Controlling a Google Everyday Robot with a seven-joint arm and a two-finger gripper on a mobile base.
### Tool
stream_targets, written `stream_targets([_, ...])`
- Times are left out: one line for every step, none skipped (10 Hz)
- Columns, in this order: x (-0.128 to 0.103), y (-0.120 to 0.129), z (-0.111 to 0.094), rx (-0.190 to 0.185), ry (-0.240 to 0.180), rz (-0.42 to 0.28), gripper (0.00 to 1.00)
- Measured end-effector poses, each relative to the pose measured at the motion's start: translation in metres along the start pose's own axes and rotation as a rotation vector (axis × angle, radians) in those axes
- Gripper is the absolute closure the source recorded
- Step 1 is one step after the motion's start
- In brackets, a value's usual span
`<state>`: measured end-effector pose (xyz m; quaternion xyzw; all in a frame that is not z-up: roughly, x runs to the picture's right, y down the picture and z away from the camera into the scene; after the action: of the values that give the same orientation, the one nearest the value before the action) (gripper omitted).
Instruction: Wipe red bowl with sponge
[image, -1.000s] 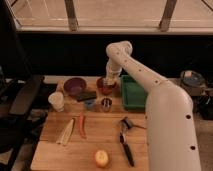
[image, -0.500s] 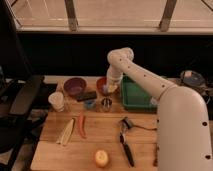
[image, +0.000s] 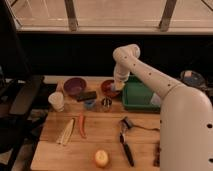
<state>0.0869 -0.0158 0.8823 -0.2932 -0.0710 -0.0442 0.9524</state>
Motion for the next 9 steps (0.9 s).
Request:
stream_targets([-0.002, -0.01, 0.001, 0.004, 0.007, -0.009, 1.0])
stream_targets([-0.008, -0.02, 0.006, 0.006, 0.006, -0.024, 1.0])
stream_targets([-0.017, -0.025, 0.011, 0.004, -0.003, -0.038, 1.0])
stream_targets([-0.024, -0.026, 0.015, 0.002, -0.019, -0.048, 1.0])
stream_targets([-0.03, -0.025, 0.018, 0.002, -0.039, -0.054, 1.0])
stream_targets([-0.044, -0.02, 0.022, -0.001, -0.072, -0.071, 1.0])
stream_targets([-0.052, -0.014, 0.024, -0.004, -0.091, -0.082, 1.0])
stream_targets([-0.056, -0.006, 0.024, -0.006, -0.1, -0.087, 1.0])
stream_targets([-0.059, 0.006, 0.02, -0.006, -0.105, -0.087, 1.0])
